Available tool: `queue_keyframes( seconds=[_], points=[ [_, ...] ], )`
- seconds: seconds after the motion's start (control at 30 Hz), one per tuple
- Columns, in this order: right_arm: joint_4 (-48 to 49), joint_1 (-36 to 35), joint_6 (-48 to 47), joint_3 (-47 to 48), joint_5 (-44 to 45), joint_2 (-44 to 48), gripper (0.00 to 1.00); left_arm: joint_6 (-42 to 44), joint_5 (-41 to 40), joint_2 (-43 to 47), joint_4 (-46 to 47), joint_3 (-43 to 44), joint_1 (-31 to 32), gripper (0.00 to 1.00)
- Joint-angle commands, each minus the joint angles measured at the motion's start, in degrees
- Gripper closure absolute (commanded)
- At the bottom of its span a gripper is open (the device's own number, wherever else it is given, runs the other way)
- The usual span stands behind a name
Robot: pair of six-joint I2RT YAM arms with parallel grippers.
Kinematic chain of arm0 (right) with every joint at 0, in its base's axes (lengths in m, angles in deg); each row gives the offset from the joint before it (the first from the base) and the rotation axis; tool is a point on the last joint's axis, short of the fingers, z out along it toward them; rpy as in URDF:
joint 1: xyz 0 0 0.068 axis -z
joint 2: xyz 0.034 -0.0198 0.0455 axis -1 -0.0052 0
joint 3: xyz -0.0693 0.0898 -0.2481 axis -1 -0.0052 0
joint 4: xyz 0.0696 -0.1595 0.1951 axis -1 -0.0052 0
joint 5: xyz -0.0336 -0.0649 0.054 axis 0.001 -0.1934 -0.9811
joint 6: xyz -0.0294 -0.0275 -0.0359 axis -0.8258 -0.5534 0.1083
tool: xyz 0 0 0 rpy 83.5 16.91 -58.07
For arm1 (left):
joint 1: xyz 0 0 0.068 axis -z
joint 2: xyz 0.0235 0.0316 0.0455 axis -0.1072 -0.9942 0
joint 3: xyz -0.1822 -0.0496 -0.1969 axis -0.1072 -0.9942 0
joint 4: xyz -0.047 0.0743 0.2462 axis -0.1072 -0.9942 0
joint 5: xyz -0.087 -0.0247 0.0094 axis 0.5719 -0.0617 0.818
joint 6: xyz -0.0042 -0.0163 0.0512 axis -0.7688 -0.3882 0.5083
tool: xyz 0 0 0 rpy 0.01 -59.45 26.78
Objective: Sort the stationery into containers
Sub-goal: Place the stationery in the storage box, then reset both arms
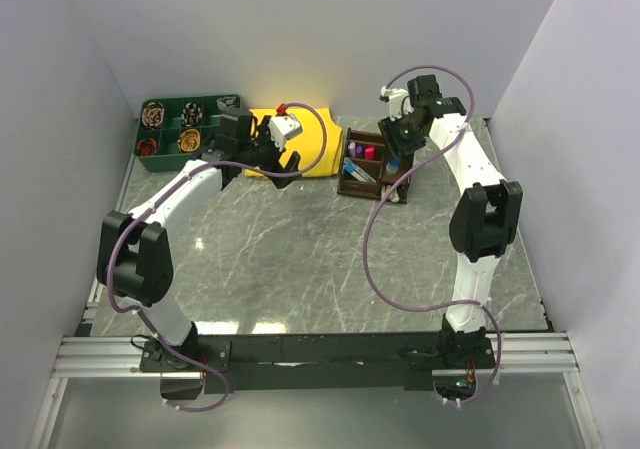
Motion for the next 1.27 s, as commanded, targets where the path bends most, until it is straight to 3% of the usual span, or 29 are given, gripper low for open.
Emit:
queue_keyframes(
  seconds=[0.0,0.1,0.23,0.43,0.5,0.67,0.77,0.9,1.1,1.23],
  points=[
    [1.4,-0.7,0.5,0.2,0.6,1.2,0.44,-0.8,0.7,0.7,2.1,1.8,-0.2,0.01],
    [1.0,-0.8,0.7,0.7,0.0,1.7,0.41,-0.8,0.7,0.7,2.2,1.9,-0.2,0.00],
    [0.5,-1.2,1.1,1.7,0.3,2.7,0.25,-0.8,0.8,0.8,2.2,2.5,-0.2,0.01],
    [1.4,-1.3,1.0,0.0,3.4,7.6,0.20,0.6,-0.2,2.0,1.7,3.8,-0.5,0.01],
    [1.8,-1.2,1.1,-1.5,4.2,9.3,0.18,1.0,-1.6,2.7,1.6,4.3,-0.6,0.01],
    [6.0,0.0,7.2,-7.6,7.1,17.9,0.00,-4.6,-10.0,4.2,5.6,2.0,-2.6,0.00],
    [10.8,2.3,14.2,-14.1,11.7,22.7,0.00,-13.5,-14.8,4.3,8.7,-0.1,-6.3,0.01],
    [18.1,4.5,21.0,-25.4,28.5,28.4,0.00,-25.1,-17.4,2.6,10.3,-1.4,-11.2,0.01],
    [20.6,9.1,21.9,-33.8,31.1,36.3,0.00,-28.4,-19.5,1.2,10.9,-1.7,-13.0,0.01],
    [20.7,13.8,22.1,-36.7,26.8,40.3,0.00,-28.2,-18.0,0.6,10.5,-0.8,-13.0,0.01]
  ],
)
